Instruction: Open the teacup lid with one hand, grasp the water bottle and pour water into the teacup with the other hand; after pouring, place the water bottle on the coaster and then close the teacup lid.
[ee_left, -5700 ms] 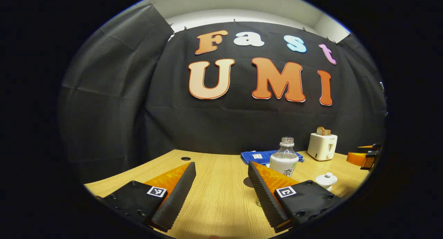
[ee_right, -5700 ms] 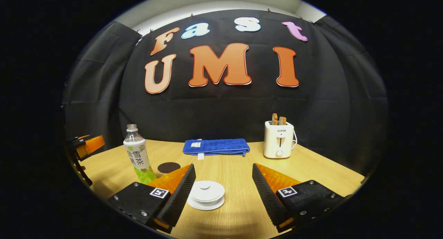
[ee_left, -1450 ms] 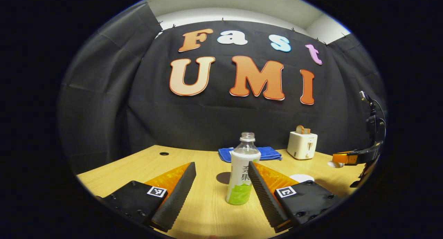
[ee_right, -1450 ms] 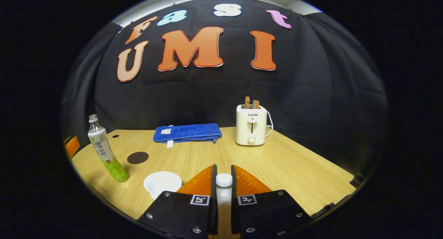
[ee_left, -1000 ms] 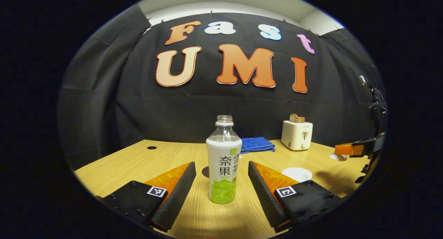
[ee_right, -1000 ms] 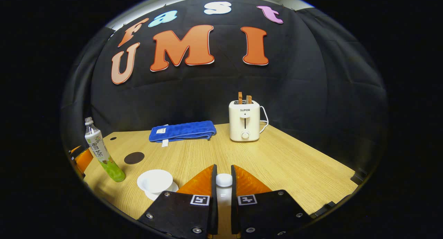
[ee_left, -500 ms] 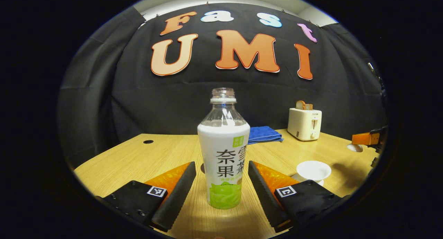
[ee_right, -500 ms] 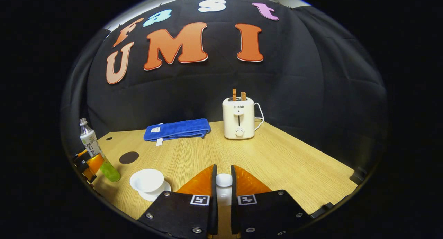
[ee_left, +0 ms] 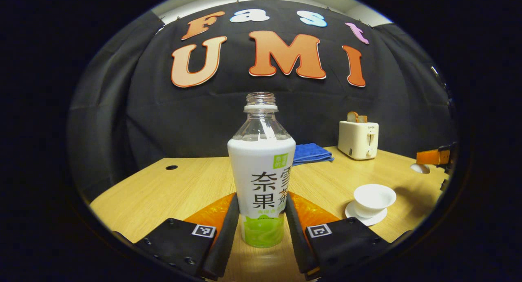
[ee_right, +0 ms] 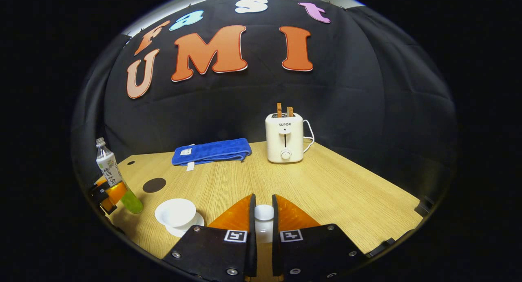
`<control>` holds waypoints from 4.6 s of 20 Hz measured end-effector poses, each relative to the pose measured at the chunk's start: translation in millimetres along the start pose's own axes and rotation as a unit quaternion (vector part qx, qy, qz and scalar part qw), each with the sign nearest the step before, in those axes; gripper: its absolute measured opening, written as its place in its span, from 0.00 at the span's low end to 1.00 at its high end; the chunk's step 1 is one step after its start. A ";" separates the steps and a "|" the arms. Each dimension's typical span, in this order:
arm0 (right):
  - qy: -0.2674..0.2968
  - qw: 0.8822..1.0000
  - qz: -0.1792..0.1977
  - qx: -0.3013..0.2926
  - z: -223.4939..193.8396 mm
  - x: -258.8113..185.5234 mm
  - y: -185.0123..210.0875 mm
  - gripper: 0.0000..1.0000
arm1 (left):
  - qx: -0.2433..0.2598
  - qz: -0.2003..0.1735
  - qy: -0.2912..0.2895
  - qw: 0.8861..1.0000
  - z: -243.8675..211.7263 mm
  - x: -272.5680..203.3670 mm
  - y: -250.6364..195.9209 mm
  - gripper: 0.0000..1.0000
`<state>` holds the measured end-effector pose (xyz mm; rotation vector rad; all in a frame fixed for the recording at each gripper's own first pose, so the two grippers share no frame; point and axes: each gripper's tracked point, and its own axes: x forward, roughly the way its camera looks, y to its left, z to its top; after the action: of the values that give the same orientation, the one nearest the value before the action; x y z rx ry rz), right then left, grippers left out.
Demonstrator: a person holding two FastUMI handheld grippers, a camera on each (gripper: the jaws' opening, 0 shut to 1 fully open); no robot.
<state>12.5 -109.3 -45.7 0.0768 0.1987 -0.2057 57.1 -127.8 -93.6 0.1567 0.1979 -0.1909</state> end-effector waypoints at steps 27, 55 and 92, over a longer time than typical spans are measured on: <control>-0.001 0.999 -0.013 0.031 -2.9 -18.2 -29.9 0.15 | 0.564 -0.110 0.024 0.818 17.2 18.7 -61.1 0.67; 0.012 0.999 -0.005 0.047 -10.8 -22.8 -34.0 0.15 | 0.825 -0.126 0.016 0.551 40.1 32.6 -78.5 0.66; 0.029 0.999 0.001 0.039 -18.4 -20.6 -27.5 0.15 | 0.741 -0.170 0.042 0.648 25.1 26.7 -82.1 0.63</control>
<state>-16.5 -130.4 -61.1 0.1596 0.2480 -0.2090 70.6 -216.4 -85.9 1.8135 0.1133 -0.7041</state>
